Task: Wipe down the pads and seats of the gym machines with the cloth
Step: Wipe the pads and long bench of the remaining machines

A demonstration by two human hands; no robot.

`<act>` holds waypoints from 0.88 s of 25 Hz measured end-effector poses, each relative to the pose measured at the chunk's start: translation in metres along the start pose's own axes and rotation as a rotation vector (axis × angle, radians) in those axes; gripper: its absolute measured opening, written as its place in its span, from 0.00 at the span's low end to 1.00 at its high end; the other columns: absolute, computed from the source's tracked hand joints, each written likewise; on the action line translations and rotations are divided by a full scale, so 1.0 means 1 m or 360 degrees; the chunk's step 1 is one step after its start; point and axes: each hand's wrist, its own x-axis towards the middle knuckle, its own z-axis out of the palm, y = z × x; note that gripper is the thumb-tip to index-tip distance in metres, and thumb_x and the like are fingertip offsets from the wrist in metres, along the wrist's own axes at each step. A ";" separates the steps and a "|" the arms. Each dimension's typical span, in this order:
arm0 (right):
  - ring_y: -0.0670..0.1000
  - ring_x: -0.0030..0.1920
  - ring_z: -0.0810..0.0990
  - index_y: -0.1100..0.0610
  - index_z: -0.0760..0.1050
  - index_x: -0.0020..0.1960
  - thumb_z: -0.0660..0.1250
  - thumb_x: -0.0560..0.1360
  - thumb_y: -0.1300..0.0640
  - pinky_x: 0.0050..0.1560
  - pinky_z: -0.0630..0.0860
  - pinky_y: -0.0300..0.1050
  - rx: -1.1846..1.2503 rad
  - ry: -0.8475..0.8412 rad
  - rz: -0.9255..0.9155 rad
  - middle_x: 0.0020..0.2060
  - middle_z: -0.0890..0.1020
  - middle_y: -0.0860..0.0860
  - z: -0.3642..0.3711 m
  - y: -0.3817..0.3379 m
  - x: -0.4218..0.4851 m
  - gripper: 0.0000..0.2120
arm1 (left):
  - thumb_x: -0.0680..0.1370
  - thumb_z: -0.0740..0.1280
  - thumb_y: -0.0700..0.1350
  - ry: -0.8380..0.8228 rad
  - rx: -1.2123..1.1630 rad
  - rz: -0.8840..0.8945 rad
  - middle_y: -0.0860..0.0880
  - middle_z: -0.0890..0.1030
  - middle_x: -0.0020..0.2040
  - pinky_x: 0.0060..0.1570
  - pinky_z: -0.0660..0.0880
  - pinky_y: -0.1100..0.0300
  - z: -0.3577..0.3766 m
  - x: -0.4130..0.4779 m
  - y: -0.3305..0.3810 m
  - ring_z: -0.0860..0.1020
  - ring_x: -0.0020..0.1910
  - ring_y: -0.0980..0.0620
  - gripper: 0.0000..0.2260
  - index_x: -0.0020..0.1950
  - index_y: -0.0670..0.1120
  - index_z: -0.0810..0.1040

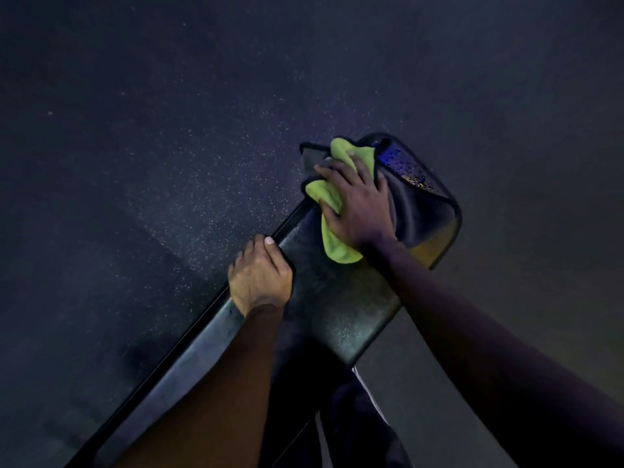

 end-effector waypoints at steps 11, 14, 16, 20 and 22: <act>0.57 0.79 0.60 0.53 0.51 0.83 0.72 0.73 0.36 0.75 0.61 0.62 0.0635 0.0157 0.0619 0.80 0.59 0.55 -0.028 0.017 -0.036 0.49 | 0.86 0.49 0.54 -0.0265 0.0003 0.0229 0.40 0.83 0.52 0.46 0.74 0.48 -0.019 0.007 -0.012 0.81 0.49 0.36 0.21 0.62 0.44 0.76; 0.63 0.70 0.70 0.58 0.60 0.79 0.74 0.67 0.30 0.70 0.69 0.60 0.0577 0.0044 0.0789 0.71 0.70 0.61 -0.029 0.014 -0.034 0.52 | 0.85 0.49 0.55 -0.0280 0.0022 0.0307 0.38 0.83 0.51 0.47 0.75 0.47 -0.022 0.011 -0.016 0.81 0.49 0.35 0.21 0.63 0.46 0.75; 0.62 0.64 0.77 0.59 0.69 0.70 0.76 0.67 0.33 0.64 0.74 0.57 0.0744 -0.0018 0.0914 0.64 0.78 0.60 -0.030 0.011 -0.032 0.43 | 0.85 0.49 0.55 -0.0210 -0.0009 0.0303 0.38 0.83 0.53 0.48 0.75 0.46 -0.021 0.009 -0.017 0.81 0.50 0.35 0.21 0.63 0.45 0.76; 0.57 0.58 0.82 0.57 0.79 0.62 0.76 0.66 0.37 0.56 0.79 0.51 0.0925 -0.0306 0.1002 0.56 0.84 0.55 -0.047 0.010 -0.023 0.33 | 0.85 0.47 0.57 -0.0224 -0.0033 0.0274 0.38 0.82 0.57 0.51 0.76 0.45 -0.019 0.004 -0.026 0.81 0.52 0.34 0.24 0.65 0.45 0.75; 0.57 0.57 0.82 0.57 0.77 0.64 0.76 0.68 0.43 0.55 0.79 0.50 0.0903 -0.0264 0.0962 0.56 0.83 0.55 -0.065 0.009 -0.020 0.29 | 0.85 0.47 0.57 -0.0252 0.0003 0.0257 0.38 0.82 0.55 0.49 0.75 0.46 -0.021 0.004 -0.028 0.81 0.51 0.34 0.23 0.63 0.45 0.75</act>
